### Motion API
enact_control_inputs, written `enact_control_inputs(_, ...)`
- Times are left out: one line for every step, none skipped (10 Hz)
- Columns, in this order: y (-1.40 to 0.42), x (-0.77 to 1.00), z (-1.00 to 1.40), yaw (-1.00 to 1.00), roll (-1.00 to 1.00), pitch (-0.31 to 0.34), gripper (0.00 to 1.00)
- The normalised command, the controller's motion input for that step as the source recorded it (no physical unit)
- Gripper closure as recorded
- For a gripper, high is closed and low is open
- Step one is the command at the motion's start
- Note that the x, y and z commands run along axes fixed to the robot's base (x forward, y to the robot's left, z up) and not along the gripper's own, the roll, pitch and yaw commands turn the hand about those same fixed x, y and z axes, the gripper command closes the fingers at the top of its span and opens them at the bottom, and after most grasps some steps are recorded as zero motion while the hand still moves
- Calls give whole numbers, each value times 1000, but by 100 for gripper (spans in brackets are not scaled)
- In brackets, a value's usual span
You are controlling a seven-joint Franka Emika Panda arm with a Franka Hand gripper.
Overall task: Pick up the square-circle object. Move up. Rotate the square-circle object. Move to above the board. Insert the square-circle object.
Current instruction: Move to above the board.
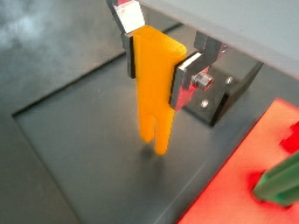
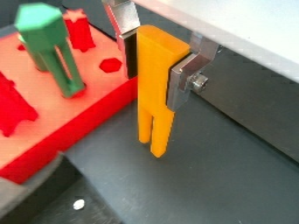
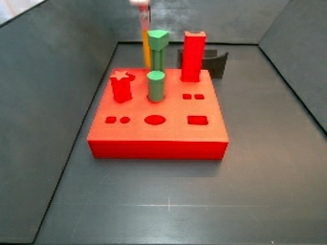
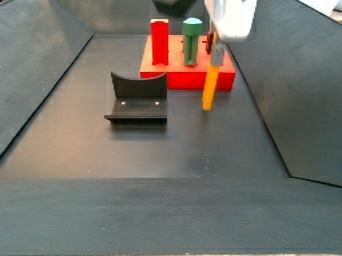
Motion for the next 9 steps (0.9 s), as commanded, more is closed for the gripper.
enact_control_inputs(103, 132, 1000, -78, -225, -80, 100)
enact_control_inputs(102, 130, 1000, -65, -221, -27, 100)
enact_control_inputs(103, 129, 1000, -58, -217, 33, 100)
enact_control_inputs(104, 128, 1000, -59, -215, 55, 100)
enact_control_inputs(103, 121, 1000, -62, -207, 70, 100)
enact_control_inputs(102, 118, 1000, -64, -204, 71, 100)
enact_control_inputs(102, 108, 1000, -64, -196, 73, 100)
enact_control_inputs(101, 104, 1000, -63, -192, 71, 100)
enact_control_inputs(99, 97, 1000, -62, -185, 74, 100)
